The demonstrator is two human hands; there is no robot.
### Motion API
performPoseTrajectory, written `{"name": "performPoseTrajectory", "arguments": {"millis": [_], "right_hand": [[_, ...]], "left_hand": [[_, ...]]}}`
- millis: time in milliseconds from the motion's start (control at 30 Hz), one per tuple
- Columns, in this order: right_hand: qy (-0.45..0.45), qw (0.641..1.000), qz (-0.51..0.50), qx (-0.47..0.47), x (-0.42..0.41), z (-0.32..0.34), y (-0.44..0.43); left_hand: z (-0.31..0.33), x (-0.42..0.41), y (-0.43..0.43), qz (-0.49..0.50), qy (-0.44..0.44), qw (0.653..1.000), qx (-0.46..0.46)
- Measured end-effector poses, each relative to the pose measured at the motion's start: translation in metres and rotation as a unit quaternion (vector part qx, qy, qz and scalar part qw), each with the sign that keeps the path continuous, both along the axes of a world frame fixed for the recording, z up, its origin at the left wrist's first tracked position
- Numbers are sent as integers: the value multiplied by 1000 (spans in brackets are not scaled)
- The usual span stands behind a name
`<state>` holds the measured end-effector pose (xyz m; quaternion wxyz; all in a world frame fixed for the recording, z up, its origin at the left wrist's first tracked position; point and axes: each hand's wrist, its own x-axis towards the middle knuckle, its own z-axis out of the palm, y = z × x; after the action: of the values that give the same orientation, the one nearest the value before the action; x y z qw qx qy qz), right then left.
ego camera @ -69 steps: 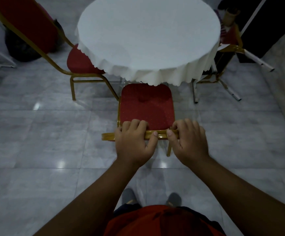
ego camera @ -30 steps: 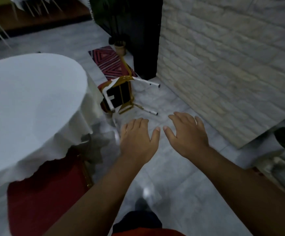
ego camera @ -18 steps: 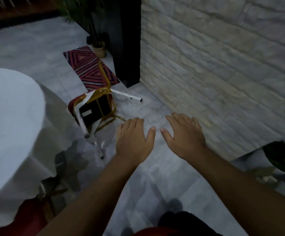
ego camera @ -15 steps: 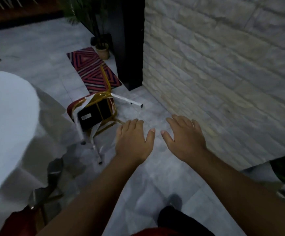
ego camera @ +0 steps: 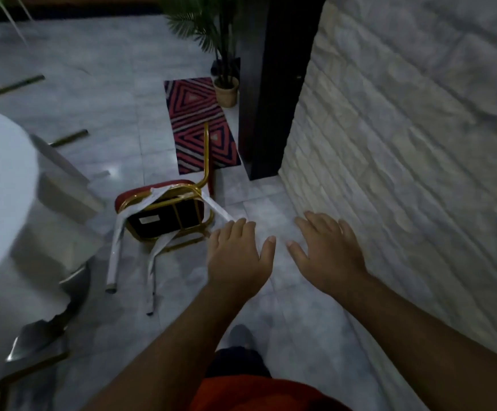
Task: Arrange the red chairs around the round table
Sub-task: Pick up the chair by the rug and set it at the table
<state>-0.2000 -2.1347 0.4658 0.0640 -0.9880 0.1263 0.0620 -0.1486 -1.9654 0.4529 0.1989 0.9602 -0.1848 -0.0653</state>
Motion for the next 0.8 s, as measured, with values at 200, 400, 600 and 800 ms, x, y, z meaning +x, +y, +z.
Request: {"name": "performPoseTrajectory", "arguments": {"millis": [200,400,600,800], "right_hand": [[0,999,32,6,115,-2,-69],[-28,995,93,8,229,-9,-140],[9,978,208,2,339,-18,-184],[37,955,295,-12,464,-40,-188]], "left_hand": [[-13,112,-67,23,6,999,25],[-22,205,-136,102,11,994,21],[-31,273,-182,211,39,977,-4],[-52,362,-185,295,39,955,-11]]}}
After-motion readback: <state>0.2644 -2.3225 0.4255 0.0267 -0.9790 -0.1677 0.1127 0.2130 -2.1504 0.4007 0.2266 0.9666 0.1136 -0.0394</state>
